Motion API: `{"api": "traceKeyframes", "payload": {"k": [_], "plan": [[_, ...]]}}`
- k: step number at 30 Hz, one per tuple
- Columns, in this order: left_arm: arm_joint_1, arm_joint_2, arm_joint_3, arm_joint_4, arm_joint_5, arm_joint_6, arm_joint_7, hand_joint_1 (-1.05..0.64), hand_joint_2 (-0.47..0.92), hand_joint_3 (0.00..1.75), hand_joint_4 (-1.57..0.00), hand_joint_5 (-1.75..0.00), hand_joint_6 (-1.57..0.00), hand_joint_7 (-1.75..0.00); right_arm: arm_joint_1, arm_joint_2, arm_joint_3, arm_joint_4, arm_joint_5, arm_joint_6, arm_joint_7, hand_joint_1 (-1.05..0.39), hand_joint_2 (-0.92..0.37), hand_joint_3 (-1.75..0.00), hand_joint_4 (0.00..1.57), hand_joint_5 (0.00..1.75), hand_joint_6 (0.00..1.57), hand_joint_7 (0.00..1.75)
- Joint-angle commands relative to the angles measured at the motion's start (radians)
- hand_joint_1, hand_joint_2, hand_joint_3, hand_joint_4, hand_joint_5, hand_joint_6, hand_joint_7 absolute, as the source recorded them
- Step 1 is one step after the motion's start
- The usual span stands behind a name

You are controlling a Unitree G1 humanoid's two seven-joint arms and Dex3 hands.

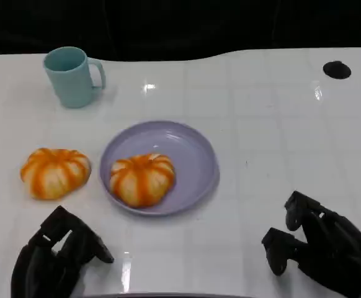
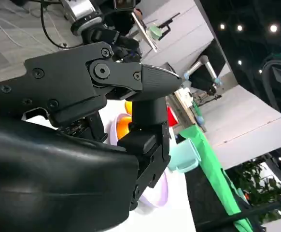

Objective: Grasp the bread from the table and place it into the plate.

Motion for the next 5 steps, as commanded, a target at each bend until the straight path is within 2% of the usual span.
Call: {"api": "traceKeyframes", "payload": {"k": [1, 5], "plan": [[-0.002, 0.017, 0.01, 0.01, 0.001, -0.019, 0.0, -0.6, 0.92, 0.23, -0.64, -1.75, -0.49, -1.57, -0.014, -0.004, -0.018, 0.017, 0.002, -0.001, 0.007, -0.49, -0.92, -0.53, 0.83, 1.75, 0.59, 1.75], [0.008, 0.019, 0.006, -0.004, 0.004, -0.013, -0.001, -0.6, 0.92, 0.24, -0.64, -1.75, -0.49, -1.57, -0.014, -0.002, -0.021, 0.02, -0.007, -0.013, 0.007, -0.48, -0.92, -0.53, 0.84, 1.75, 0.6, 1.75]]}}
